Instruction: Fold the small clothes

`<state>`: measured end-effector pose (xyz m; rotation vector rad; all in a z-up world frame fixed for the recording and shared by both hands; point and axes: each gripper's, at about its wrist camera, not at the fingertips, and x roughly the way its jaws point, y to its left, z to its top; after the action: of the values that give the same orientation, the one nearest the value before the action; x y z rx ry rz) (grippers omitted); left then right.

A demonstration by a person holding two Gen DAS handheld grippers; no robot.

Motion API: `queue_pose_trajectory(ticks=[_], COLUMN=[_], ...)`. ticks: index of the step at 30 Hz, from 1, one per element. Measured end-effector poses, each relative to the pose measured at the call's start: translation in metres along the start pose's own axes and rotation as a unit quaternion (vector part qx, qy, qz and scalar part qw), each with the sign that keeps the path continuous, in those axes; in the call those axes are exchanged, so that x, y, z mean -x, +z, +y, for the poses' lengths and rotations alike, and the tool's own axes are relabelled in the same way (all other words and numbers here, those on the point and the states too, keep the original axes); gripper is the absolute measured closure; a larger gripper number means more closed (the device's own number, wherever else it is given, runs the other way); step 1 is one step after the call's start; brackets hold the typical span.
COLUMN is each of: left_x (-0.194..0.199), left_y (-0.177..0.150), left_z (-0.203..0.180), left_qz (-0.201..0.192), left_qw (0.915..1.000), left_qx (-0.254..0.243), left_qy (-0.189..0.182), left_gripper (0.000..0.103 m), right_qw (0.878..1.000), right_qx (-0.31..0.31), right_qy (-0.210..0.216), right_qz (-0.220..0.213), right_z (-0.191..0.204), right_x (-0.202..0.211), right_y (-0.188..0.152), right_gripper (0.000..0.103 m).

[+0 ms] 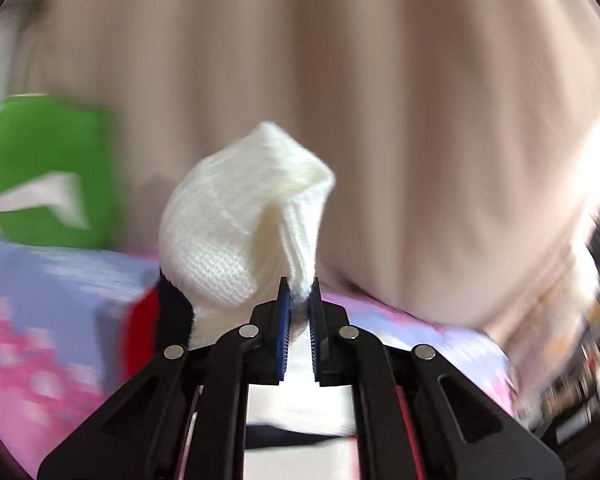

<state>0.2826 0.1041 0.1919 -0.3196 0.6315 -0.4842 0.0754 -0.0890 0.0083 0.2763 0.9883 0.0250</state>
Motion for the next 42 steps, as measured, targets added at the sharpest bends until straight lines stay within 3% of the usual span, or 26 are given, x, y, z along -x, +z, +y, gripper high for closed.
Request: queue_pose_trajectory(ticks=[3, 5, 7, 11, 12, 16, 18, 20, 23, 26, 29, 30, 31, 32, 33, 34, 36, 39, 40, 42], left_x=[-0.067, -0.116, -0.167, -0.185, -0.179, -0.128, -0.098, -0.083, -0.08, -0.078, -0.078, -0.08, -0.084, -0.086, -0.087, -0.088, -0.082, -0.068, -0.07, -0.09], left_y=[-0.051, -0.094, -0.149, -0.219, -0.222, -0.204, -0.19, -0.18, -0.18, -0.184, -0.19, -0.189, -0.191, -0.187, -0.183, -0.178, -0.163, -0.15, -0.152, -0.168], left_z=[-0.096, -0.131, -0.152, -0.147, -0.137, -0.072, -0.029, 0.008, 0.049, 0.082, 0.105, 0.107, 0.109, 0.108, 0.107, 0.11, 0.107, 0.096, 0.097, 0.103], left_qz=[0.064, 0.12, 0.175, 0.229, 0.227, 0.164, 0.126, 0.111, 0.105, 0.1, 0.104, 0.105, 0.107, 0.108, 0.105, 0.102, 0.085, 0.049, 0.05, 0.079], left_qw=[0.9966, 0.9909, 0.9839, 0.9728, 0.9726, 0.9778, 0.9742, 0.9656, 0.9504, 0.9348, 0.9243, 0.9231, 0.9223, 0.9231, 0.9247, 0.9271, 0.9333, 0.9483, 0.9502, 0.9483], left_qx=[-0.027, -0.017, -0.002, 0.036, 0.049, 0.114, 0.159, 0.203, 0.261, 0.319, 0.35, 0.354, 0.355, 0.353, 0.349, 0.345, 0.33, 0.287, 0.277, 0.265], left_qy=[-0.045, -0.058, -0.036, 0.005, 0.008, 0.063, 0.099, 0.12, 0.132, 0.12, 0.11, 0.108, 0.108, 0.108, 0.108, 0.107, 0.114, 0.126, 0.133, 0.155], left_gripper=[0.093, 0.088, 0.071, 0.069, 0.065, 0.031, 0.028, 0.027, 0.027, 0.027, 0.028, 0.032, 0.037, 0.04, 0.053, 0.072, 0.09, 0.091, 0.091, 0.093], right_qw=[0.999, 0.998, 0.996, 0.993, 0.993, 0.991, 0.99, 0.989, 0.99, 0.992, 0.991, 0.99, 0.99, 0.99, 0.991, 0.991, 0.988, 0.975, 0.974, 0.986], right_qx=[-0.031, -0.052, -0.07, -0.086, -0.09, -0.108, -0.112, -0.114, -0.102, -0.104, -0.126, -0.133, -0.136, -0.135, -0.129, -0.125, -0.111, -0.085, -0.082, -0.09], right_qy=[-0.017, -0.032, -0.051, -0.073, -0.069, -0.032, -0.014, 0.003, 0.007, 0.0, -0.002, 0.005, 0.013, 0.014, 0.012, 0.016, 0.034, 0.05, 0.043, 0.0], right_qz=[-0.016, -0.022, -0.023, -0.033, -0.038, -0.072, -0.084, -0.094, -0.094, -0.073, -0.046, -0.04, -0.037, -0.034, -0.036, -0.046, -0.106, -0.201, -0.208, -0.14], right_z=[-0.041, -0.073, -0.106, -0.156, -0.165, -0.191, -0.195, -0.196, -0.189, -0.188, -0.193, -0.194, -0.193, -0.19, -0.187, -0.184, -0.175, -0.166, -0.17, -0.188], right_x=[0.009, 0.012, 0.014, 0.02, 0.022, 0.023, 0.017, 0.006, -0.018, -0.047, -0.072, -0.078, -0.081, -0.084, -0.083, -0.078, -0.044, 0.01, 0.009, -0.035], right_y=[0.001, -0.001, -0.004, -0.001, 0.002, 0.046, 0.07, 0.095, 0.129, 0.143, 0.144, 0.144, 0.144, 0.147, 0.15, 0.154, 0.165, 0.169, 0.165, 0.161], right_gripper=[0.055, 0.054, 0.053, 0.053, 0.051, 0.048, 0.047, 0.047, 0.046, 0.042, 0.042, 0.047, 0.065, 0.076, 0.094, 0.094, 0.095, 0.095, 0.095, 0.096])
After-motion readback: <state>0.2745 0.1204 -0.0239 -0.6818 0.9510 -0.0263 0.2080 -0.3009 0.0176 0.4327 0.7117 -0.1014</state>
